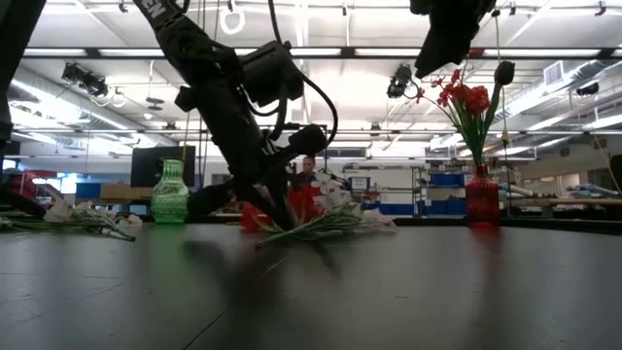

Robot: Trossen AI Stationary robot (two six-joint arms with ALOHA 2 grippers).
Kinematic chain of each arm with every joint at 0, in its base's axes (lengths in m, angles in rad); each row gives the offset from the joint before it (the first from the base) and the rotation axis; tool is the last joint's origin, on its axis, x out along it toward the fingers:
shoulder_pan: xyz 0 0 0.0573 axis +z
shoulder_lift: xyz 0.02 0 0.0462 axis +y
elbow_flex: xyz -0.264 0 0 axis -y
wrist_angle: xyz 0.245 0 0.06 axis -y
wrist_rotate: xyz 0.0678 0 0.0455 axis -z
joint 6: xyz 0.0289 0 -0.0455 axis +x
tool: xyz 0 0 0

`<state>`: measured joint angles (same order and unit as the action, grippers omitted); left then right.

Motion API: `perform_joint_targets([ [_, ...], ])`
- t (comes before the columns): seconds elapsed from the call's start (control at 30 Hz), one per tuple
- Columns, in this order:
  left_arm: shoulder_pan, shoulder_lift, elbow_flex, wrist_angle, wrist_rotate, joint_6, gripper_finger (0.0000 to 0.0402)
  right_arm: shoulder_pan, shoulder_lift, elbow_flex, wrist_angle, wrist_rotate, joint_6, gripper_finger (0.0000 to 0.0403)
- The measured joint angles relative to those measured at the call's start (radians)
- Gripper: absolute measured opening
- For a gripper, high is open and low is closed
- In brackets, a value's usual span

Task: Sort flowers into vase by color
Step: Put the red flower into the red flower vase

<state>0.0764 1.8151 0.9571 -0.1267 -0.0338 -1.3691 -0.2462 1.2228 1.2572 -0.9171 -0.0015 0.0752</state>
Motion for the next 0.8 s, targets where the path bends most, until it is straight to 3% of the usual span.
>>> perform_joint_targets([
  [0.17,-0.002,-0.093,-0.005,-0.065,0.004,0.067,0.0002,0.000,0.000,0.000,-0.022,-0.019,-0.001,0.0164],
  [0.5,-0.065,-0.242,-0.002,-0.084,-0.017,0.604,0.0001,0.000,0.000,0.000,-0.016,-0.020,0.000,0.0164],
  [0.8,-0.074,-0.367,-0.001,-0.194,-0.046,0.928,0.0000,0.011,-0.017,0.000,0.040,-0.052,0.230,0.0164],
])
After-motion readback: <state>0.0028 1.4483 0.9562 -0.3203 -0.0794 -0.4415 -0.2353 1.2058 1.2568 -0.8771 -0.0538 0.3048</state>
